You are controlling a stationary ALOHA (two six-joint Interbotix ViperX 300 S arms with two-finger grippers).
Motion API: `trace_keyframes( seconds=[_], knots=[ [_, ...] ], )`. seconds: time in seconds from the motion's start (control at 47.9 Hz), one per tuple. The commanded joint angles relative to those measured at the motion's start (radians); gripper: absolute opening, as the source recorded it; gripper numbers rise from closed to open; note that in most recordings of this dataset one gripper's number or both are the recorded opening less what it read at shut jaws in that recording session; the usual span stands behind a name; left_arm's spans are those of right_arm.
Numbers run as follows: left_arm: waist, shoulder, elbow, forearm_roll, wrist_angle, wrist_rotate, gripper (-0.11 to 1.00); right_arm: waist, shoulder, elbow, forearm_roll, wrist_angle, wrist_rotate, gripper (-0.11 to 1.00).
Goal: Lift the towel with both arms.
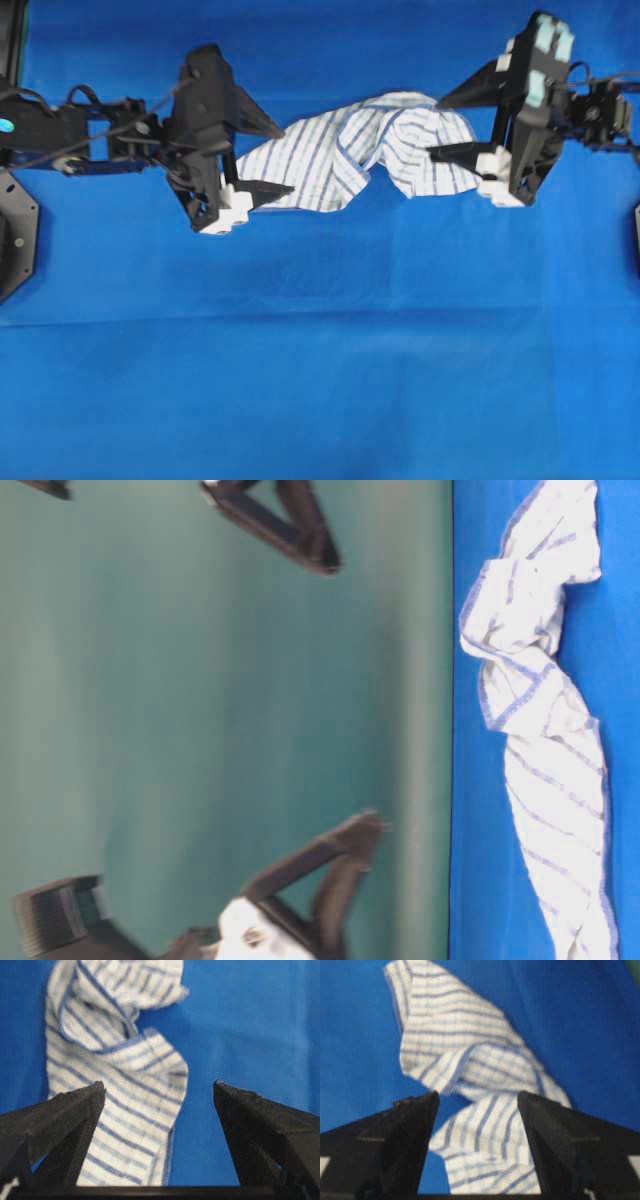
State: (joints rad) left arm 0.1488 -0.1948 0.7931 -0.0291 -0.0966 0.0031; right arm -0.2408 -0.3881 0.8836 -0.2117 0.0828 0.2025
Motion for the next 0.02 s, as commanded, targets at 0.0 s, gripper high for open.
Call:
trace_keyframes(
  seconds=[0.0],
  knots=[
    [0.002, 0.029, -0.005, 0.002, -0.037, 0.002, 0.92, -0.006, 0.020, 0.003, 0.002, -0.044, 0.002, 0.66]
  ],
)
